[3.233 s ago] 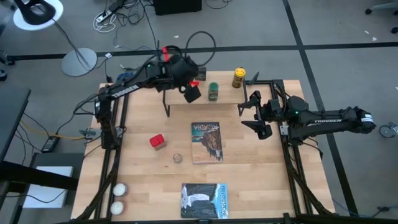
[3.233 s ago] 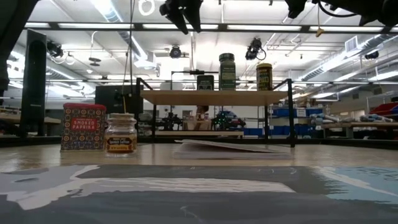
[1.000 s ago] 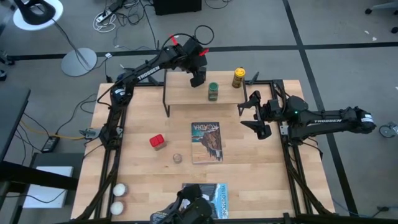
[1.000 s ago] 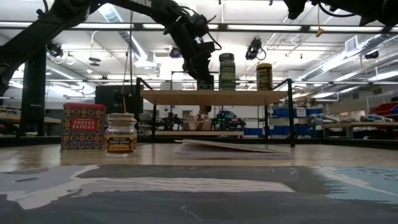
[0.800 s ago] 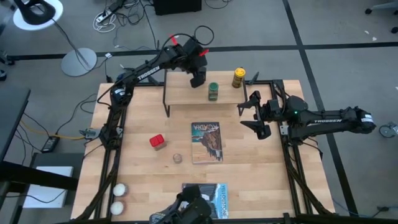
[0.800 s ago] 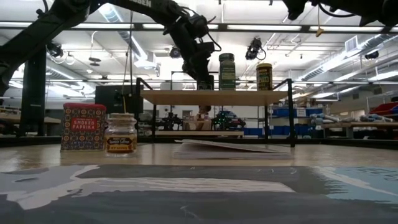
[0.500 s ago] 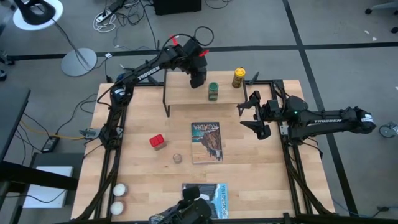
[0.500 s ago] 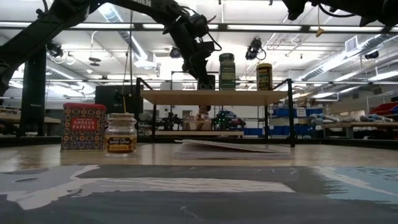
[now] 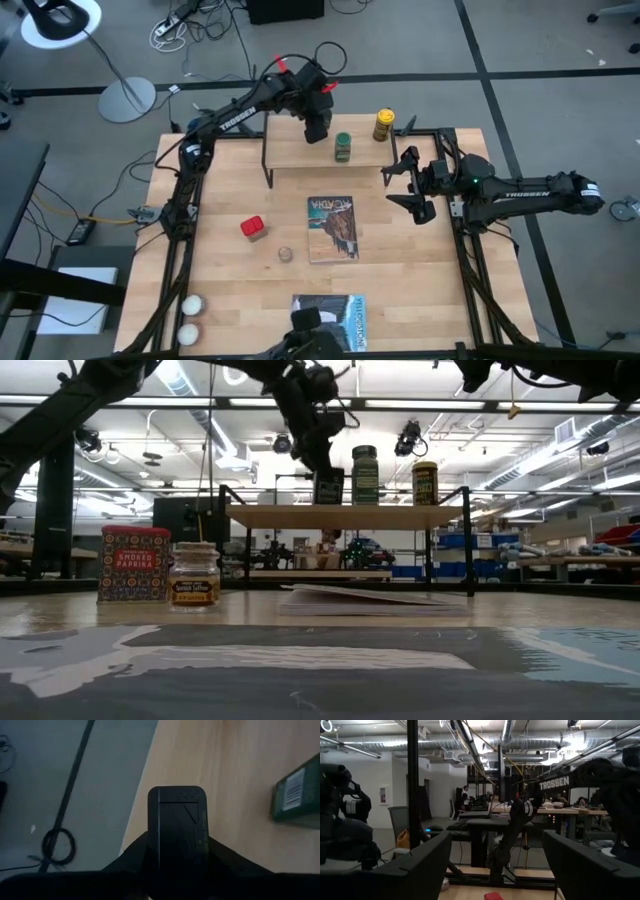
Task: Shelf spices
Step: Remove the black seasoning can on the shelf
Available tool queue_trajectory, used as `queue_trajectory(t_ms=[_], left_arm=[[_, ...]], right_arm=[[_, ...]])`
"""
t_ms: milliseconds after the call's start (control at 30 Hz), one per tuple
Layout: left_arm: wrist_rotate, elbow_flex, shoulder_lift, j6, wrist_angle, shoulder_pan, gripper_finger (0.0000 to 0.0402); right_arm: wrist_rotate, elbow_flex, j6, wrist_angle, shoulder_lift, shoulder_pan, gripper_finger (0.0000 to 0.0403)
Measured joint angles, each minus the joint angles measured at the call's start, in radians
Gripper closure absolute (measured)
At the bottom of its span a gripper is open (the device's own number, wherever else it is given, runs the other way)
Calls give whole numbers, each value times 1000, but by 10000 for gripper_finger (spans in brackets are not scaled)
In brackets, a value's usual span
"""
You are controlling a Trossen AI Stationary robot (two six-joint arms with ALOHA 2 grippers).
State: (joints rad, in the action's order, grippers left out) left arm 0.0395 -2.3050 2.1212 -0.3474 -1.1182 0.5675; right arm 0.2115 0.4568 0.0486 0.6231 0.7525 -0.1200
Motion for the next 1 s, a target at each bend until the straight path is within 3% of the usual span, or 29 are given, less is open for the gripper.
queue_trajectory(t_ms=[100,433,633,800,1000], left_arm=[[14,-53,-2,20,-42,-16,279],[98,-47,-168,122,-216,-108,279],[104,-47,-263,240,-308,-245,279],[213,-46,-267,356,-427,-382,279],[283,-44,-265,467,-440,-545,279]], right_arm=[[0,0,0,3,0,0,87],[0,0,5,4,0,0,87],[0,0,16,10,0,0,87],[0,0,29,16,0,0,87],[0,0,38,34,0,8,87]])
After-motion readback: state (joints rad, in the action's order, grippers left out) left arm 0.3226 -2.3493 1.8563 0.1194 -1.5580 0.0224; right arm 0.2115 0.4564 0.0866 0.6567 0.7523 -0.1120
